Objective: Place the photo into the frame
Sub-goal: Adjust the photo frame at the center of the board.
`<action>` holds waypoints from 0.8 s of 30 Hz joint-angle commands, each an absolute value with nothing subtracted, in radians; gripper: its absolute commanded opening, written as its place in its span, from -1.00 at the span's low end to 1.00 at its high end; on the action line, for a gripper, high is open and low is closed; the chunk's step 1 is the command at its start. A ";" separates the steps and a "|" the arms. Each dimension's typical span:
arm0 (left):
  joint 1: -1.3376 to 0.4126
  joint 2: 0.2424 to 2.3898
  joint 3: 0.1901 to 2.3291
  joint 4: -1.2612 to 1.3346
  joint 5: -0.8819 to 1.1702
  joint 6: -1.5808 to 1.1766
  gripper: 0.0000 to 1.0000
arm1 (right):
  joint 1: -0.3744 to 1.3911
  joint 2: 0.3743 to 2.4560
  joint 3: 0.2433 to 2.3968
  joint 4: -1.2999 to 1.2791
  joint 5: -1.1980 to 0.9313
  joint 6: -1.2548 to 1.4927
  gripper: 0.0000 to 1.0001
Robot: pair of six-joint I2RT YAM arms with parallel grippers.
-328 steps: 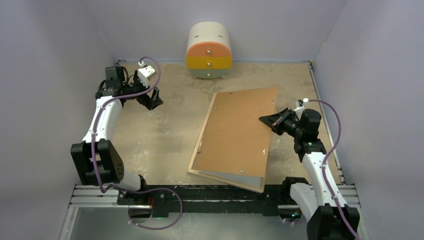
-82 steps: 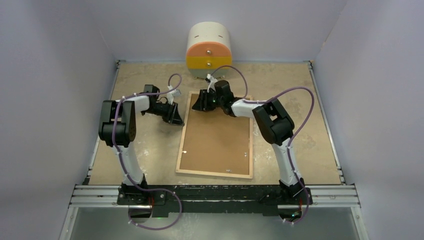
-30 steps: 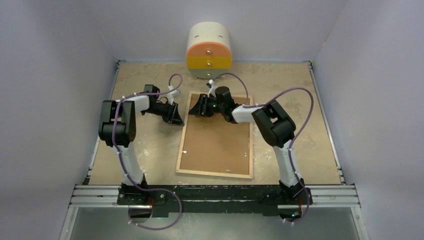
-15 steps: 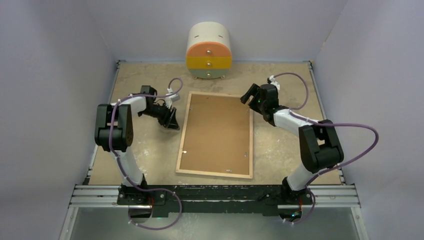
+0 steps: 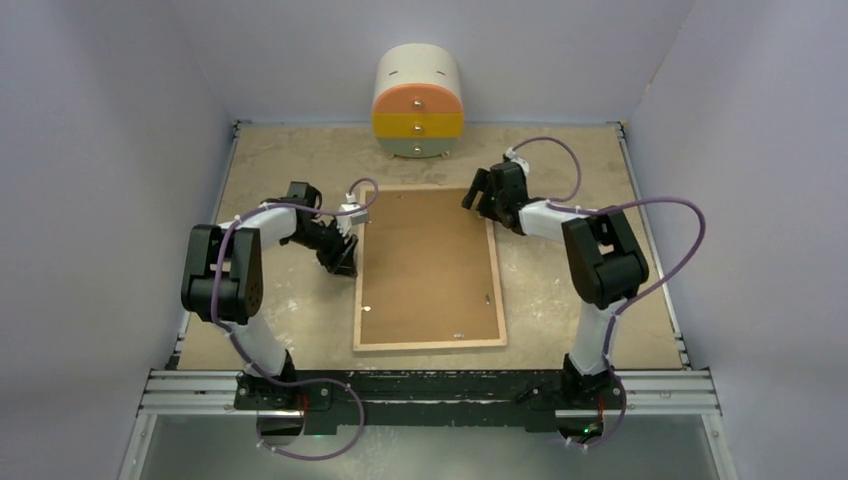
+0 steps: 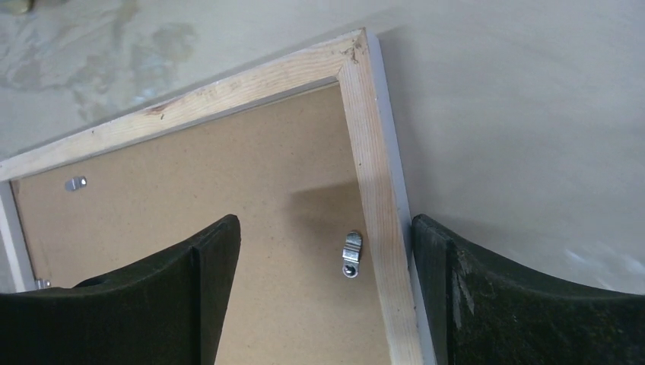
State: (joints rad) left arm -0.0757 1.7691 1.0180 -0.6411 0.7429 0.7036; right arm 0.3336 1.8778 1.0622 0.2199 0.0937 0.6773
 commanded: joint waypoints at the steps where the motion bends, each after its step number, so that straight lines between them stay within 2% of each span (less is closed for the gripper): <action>1: -0.101 1.745 0.985 -0.700 0.691 0.758 -0.05 | 0.474 1.995 1.268 0.175 -0.069 0.656 0.67; 7: -0.104 1.677 1.066 -0.901 0.740 0.886 0.03 | 0.622 2.217 1.691 -0.004 -0.155 0.578 0.73; 10: -0.099 1.641 1.124 -1.000 0.715 0.956 0.14 | 0.630 2.224 1.755 -0.078 -0.110 0.549 0.84; 14: -0.064 1.629 1.230 -1.091 0.702 1.006 0.23 | 0.619 2.094 1.659 -0.099 0.051 0.510 0.97; 17: -0.003 1.669 1.343 -1.107 0.703 1.003 0.23 | 0.617 1.963 1.537 -0.133 0.152 0.501 0.98; 20: 0.104 1.735 1.460 -0.996 0.685 0.876 0.20 | 0.615 1.807 1.372 -0.182 0.227 0.546 0.98; 24: 0.199 1.855 1.573 -0.763 0.578 0.670 0.12 | 0.612 1.588 1.089 -0.210 0.143 0.617 0.98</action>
State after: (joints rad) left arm 0.1143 1.7473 1.4754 -0.9810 0.6529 0.8536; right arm 0.6273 1.7504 1.2945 -0.1173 0.1493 0.5442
